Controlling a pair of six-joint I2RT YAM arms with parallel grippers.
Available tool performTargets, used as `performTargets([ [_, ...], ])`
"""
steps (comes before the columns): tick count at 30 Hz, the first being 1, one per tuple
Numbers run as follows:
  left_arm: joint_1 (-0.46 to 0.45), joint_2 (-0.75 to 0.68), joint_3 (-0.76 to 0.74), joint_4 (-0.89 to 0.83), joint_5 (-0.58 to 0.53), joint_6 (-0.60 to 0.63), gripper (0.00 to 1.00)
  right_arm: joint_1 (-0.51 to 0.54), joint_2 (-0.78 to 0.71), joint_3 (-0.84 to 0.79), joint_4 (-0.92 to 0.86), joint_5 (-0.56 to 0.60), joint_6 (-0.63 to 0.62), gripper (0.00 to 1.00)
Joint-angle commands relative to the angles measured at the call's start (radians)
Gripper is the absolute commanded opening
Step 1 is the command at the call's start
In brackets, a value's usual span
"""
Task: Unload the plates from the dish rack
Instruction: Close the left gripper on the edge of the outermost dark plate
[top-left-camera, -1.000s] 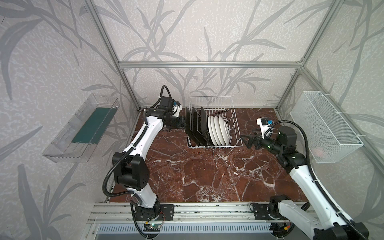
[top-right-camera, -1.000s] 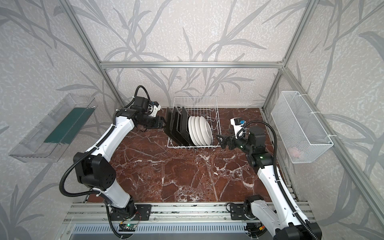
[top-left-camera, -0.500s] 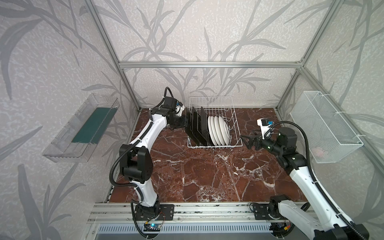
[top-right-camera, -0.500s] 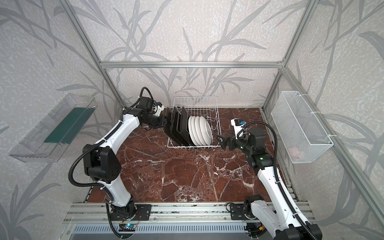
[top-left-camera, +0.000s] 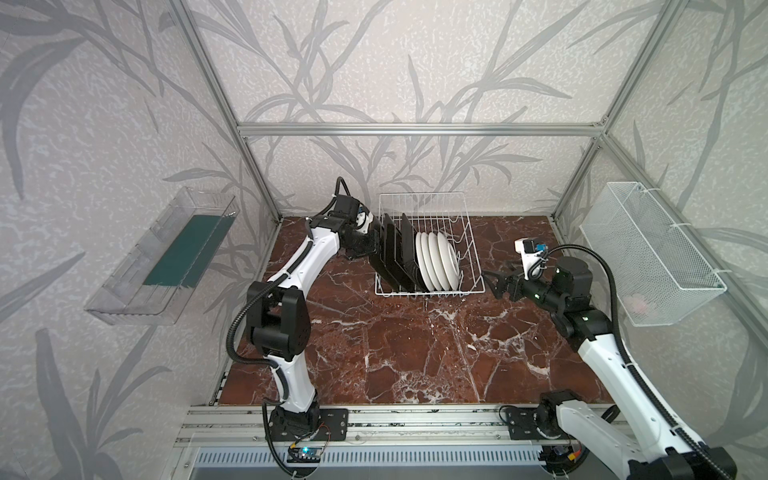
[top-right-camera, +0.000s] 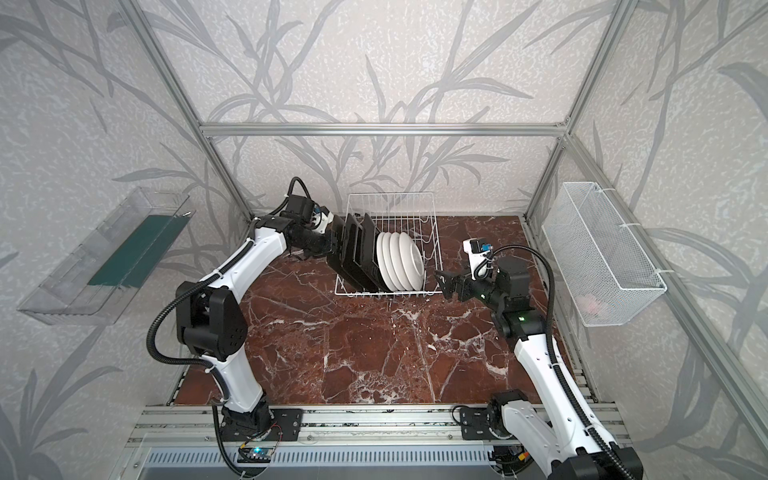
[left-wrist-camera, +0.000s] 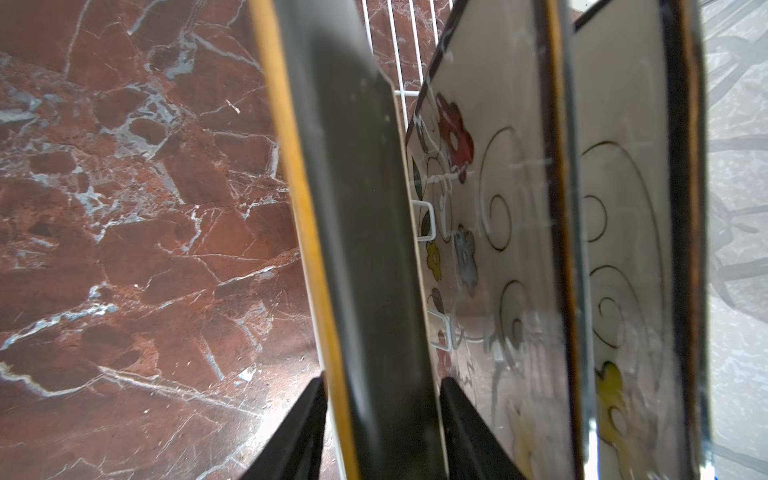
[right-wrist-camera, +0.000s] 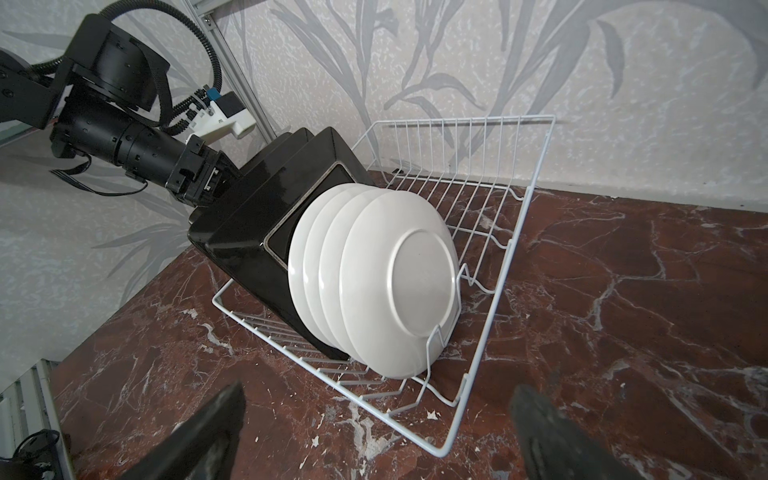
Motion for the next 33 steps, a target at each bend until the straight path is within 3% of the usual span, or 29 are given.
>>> performTargets([
  [1, -0.005, 0.012, 0.031, -0.011, -0.006, -0.017, 0.44, 0.004, 0.004, -0.01, 0.032, 0.009, 0.0, 0.99],
  [15, -0.014, -0.003, 0.006, -0.023, -0.029, -0.068, 0.32, 0.004, 0.047, -0.003, 0.043, 0.009, -0.01, 0.99],
  [33, -0.014, 0.011, -0.014, 0.014, 0.033, -0.122, 0.25, 0.005, 0.053, 0.004, 0.049, 0.023, 0.018, 0.99],
])
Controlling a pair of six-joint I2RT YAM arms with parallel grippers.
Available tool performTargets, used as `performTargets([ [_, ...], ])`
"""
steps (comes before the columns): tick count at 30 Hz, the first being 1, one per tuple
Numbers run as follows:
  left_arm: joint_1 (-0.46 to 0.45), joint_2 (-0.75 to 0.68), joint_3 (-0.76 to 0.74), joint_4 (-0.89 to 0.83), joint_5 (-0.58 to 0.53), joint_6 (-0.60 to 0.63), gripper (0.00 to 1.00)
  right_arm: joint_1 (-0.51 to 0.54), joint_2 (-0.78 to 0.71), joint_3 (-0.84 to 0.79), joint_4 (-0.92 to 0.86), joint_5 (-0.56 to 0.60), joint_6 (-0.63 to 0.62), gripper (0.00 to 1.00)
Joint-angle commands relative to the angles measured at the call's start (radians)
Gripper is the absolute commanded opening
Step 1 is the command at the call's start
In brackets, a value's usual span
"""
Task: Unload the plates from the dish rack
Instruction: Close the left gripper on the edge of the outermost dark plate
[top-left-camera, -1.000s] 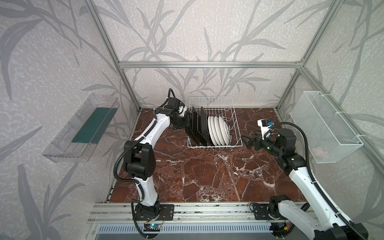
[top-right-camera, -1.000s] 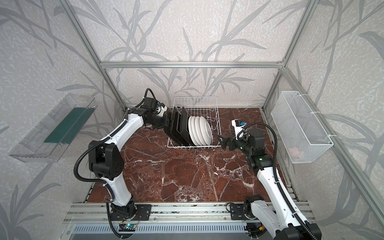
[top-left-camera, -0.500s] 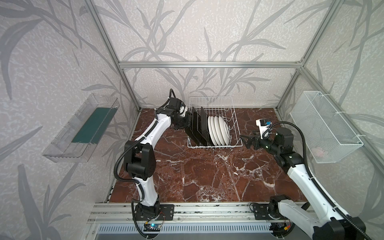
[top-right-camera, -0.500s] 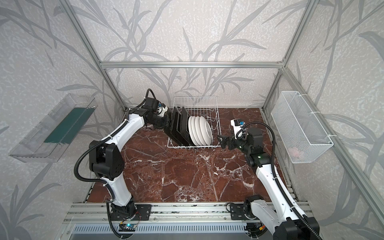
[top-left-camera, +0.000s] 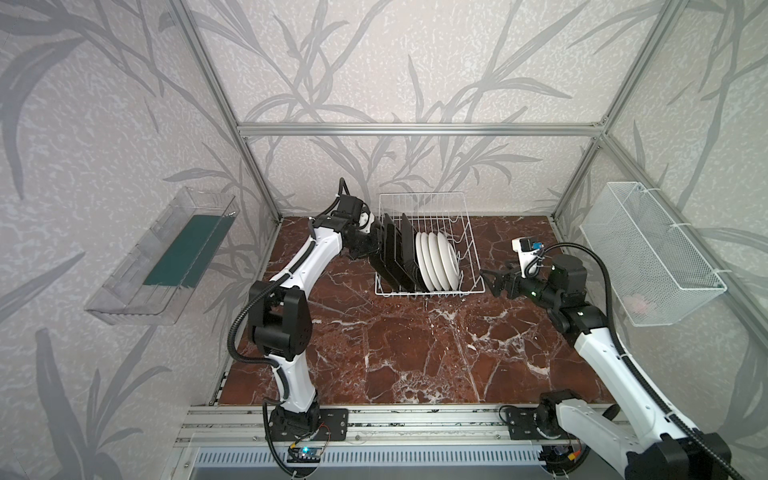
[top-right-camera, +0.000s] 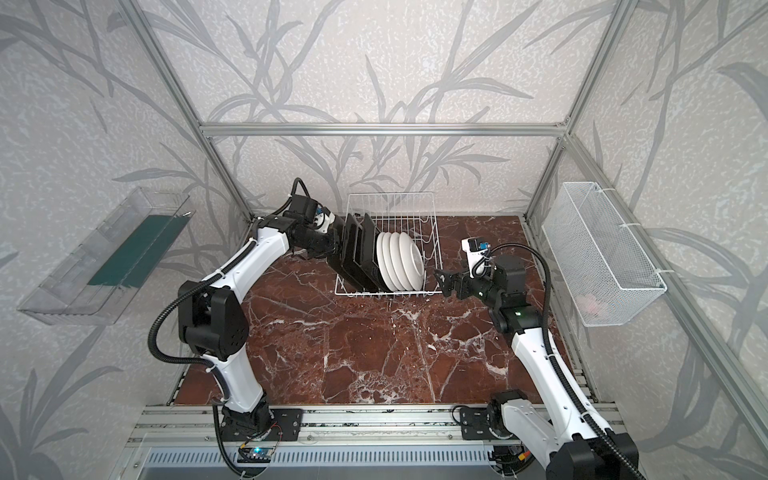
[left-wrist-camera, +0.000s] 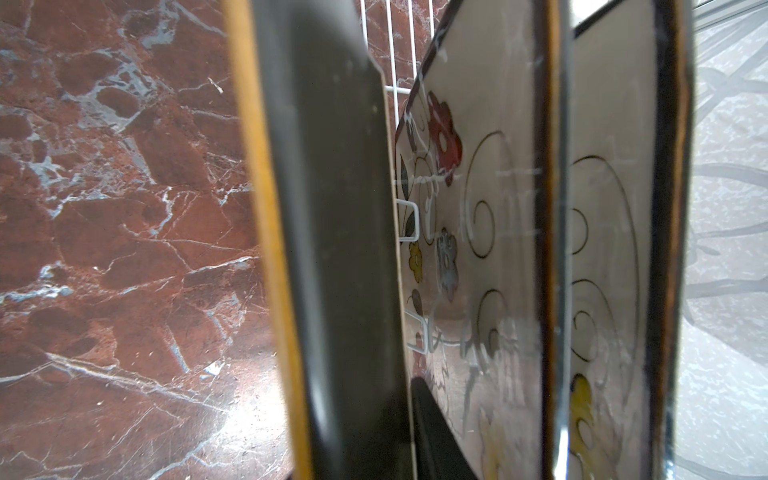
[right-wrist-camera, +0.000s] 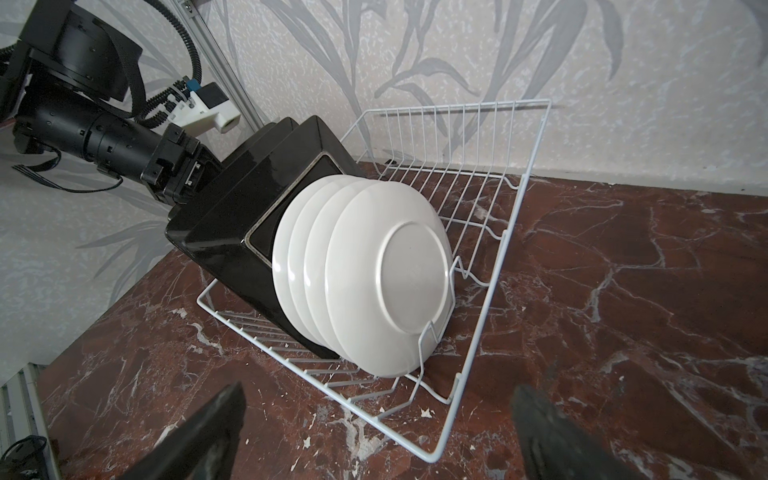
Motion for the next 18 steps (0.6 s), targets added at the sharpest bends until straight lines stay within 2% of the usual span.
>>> performTargets([
  [1, -0.002, 0.009, -0.016, 0.008, 0.02, -0.022, 0.25, 0.006, 0.004, 0.005, 0.03, 0.018, 0.023, 0.99],
  [6, -0.002, 0.015, -0.002, 0.007, 0.022, -0.025, 0.17, 0.005, 0.008, 0.016, 0.032, 0.022, 0.041, 0.99],
  [10, -0.004, 0.009, -0.016, 0.027, 0.043, -0.027, 0.16, 0.005, 0.005, 0.017, 0.015, 0.026, 0.037, 0.99],
  [16, -0.004, 0.002, -0.011, 0.013, 0.015, -0.032, 0.0, 0.005, -0.019, 0.005, -0.007, 0.027, 0.027, 0.99],
  [18, -0.004, -0.004, -0.007, 0.008, 0.009, -0.034, 0.0, 0.006, -0.032, 0.006, -0.03, 0.037, 0.009, 0.99],
])
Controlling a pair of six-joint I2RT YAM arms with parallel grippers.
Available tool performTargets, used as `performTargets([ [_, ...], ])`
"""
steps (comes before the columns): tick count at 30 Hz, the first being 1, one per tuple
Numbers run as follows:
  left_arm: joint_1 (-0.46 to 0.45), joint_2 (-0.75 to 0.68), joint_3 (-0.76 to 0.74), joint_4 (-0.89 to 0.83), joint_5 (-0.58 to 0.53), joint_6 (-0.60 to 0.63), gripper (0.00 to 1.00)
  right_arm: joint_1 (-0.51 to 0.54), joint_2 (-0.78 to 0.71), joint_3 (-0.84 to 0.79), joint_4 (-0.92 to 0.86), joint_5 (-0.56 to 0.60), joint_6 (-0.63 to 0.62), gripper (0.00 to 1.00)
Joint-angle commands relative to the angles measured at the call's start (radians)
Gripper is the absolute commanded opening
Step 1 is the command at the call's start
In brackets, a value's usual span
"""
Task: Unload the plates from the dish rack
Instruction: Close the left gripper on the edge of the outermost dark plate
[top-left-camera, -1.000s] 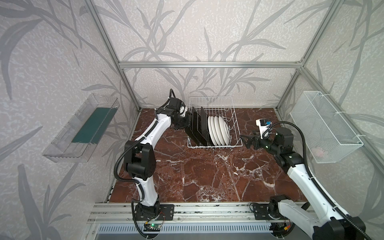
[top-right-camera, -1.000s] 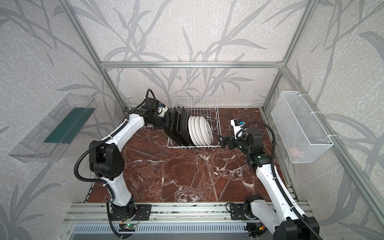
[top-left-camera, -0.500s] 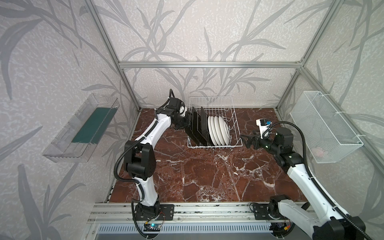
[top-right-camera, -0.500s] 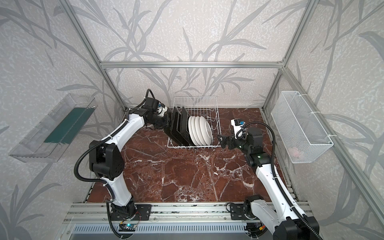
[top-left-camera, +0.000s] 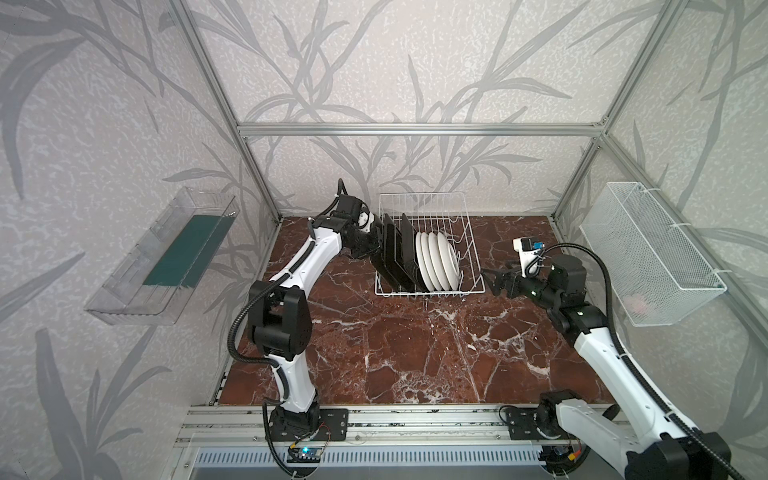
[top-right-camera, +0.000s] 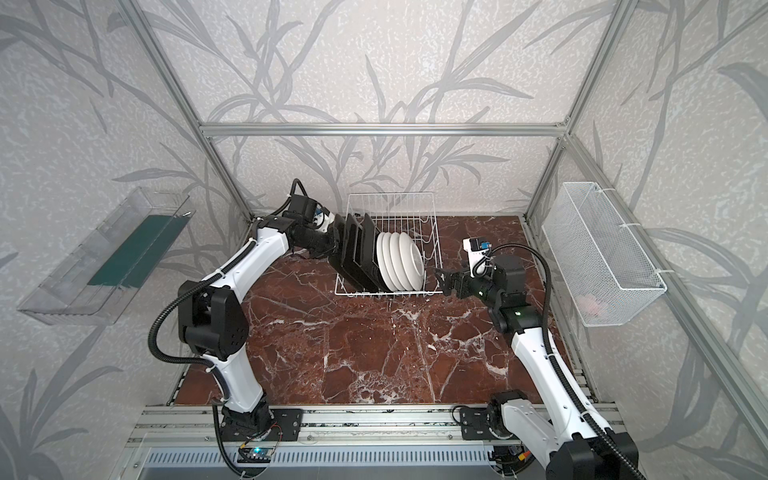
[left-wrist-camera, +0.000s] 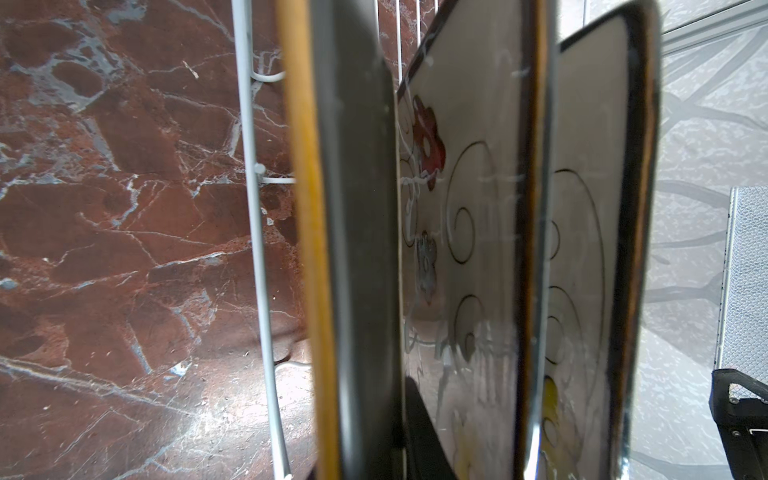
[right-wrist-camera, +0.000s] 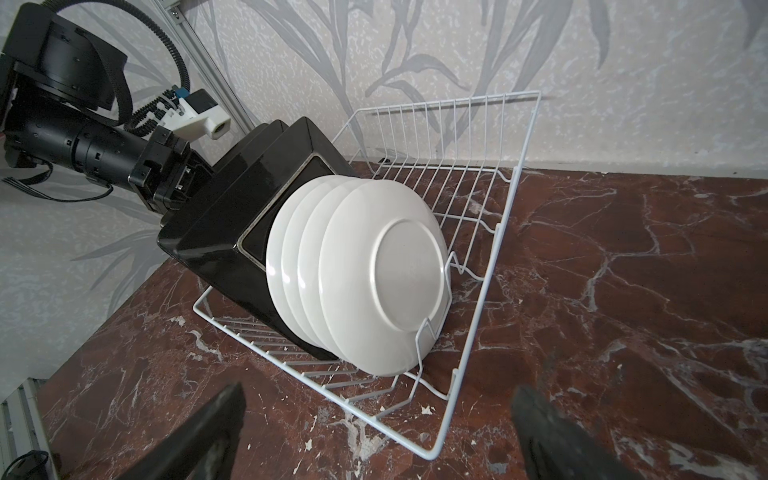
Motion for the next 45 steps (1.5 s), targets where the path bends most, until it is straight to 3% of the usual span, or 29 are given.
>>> performTargets([
  [1, -0.004, -0.009, -0.003, -0.014, -0.037, 0.015, 0.0, 0.004, -0.035, 0.005, -0.028, 0.019, -0.025, 0.99],
  [34, 0.015, -0.152, 0.03, 0.053, 0.014, -0.097, 0.0, 0.004, -0.078, -0.001, -0.06, 0.015, -0.037, 0.99],
  [45, 0.027, -0.172, 0.136, -0.049, -0.026, -0.046, 0.0, 0.005, -0.087, 0.006, -0.056, 0.029, -0.029, 0.99],
])
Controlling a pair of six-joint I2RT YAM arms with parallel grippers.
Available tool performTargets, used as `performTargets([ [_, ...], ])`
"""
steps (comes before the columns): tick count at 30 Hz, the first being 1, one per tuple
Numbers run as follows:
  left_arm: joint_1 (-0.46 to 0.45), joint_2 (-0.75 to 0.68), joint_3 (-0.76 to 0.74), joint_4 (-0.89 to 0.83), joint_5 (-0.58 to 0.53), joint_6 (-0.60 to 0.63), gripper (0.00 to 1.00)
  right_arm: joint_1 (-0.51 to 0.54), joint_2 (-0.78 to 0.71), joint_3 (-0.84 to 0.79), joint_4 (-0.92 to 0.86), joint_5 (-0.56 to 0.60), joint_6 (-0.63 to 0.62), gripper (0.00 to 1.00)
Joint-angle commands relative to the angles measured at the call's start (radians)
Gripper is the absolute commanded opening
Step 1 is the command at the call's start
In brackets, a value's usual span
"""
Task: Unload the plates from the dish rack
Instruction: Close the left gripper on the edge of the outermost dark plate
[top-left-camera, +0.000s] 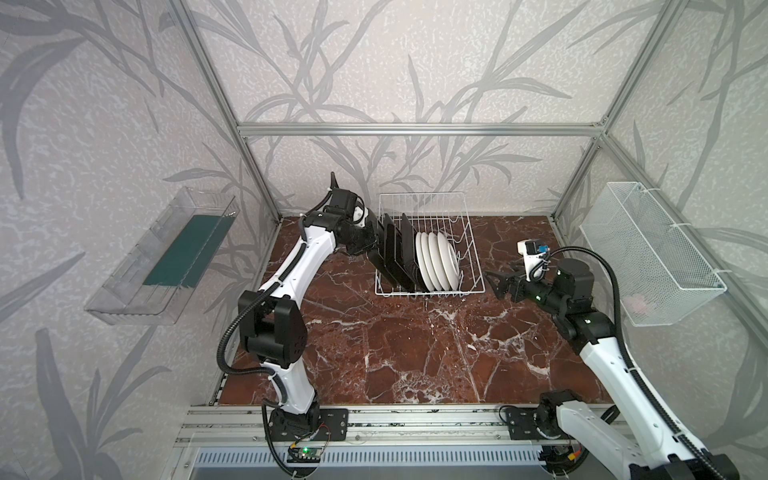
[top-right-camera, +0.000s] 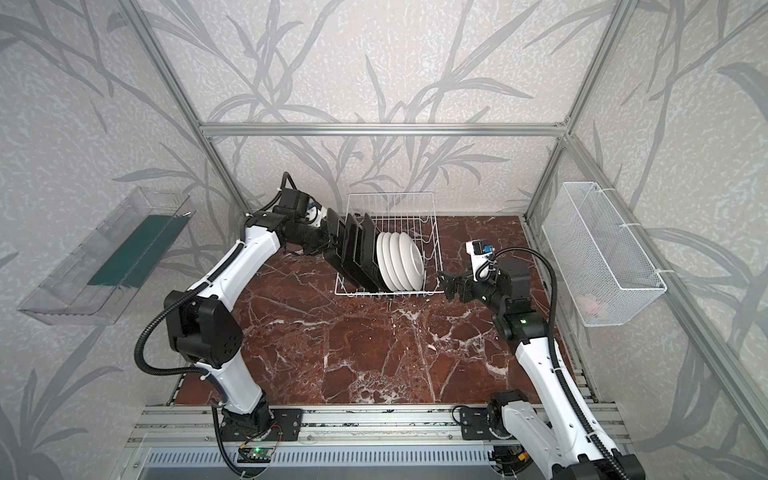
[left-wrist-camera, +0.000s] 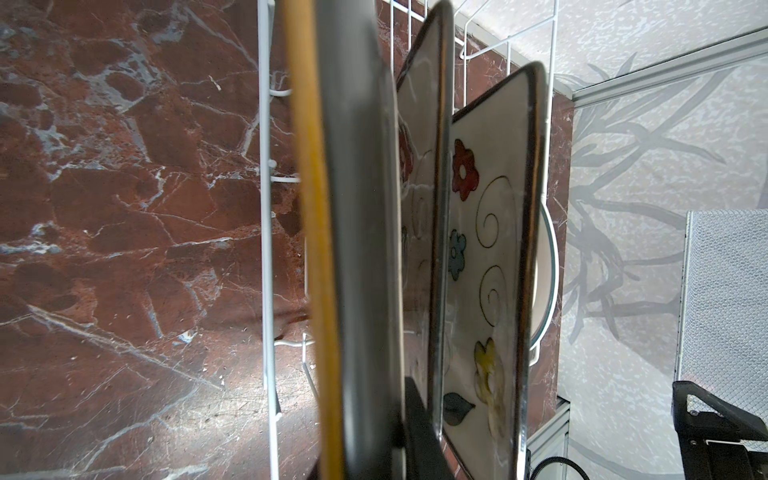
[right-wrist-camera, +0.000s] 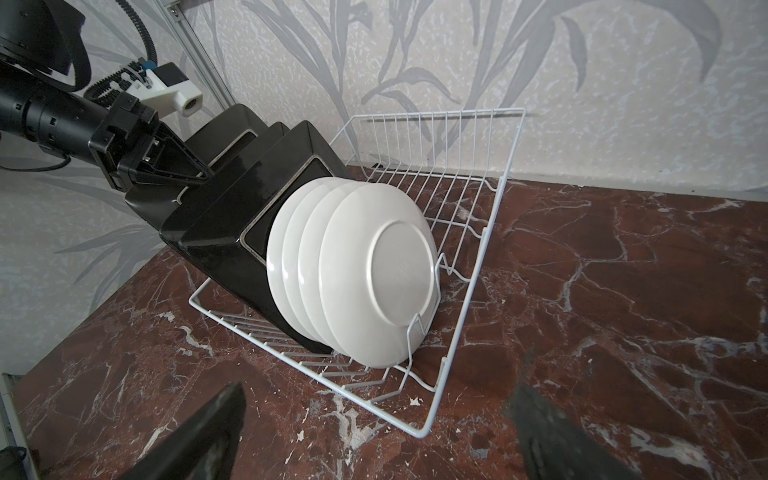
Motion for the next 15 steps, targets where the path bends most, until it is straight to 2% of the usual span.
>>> performTargets([
  [1, 0.011, -0.104, 0.088, 0.018, -0.015, 0.026, 0.0, 0.005, -0.01, 0.008, 0.003, 0.0, 0.008, 0.99],
  [15, 0.047, -0.177, 0.16, -0.047, -0.056, 0.052, 0.0, 0.004, -0.001, 0.01, 0.009, -0.012, 0.004, 0.99],
])
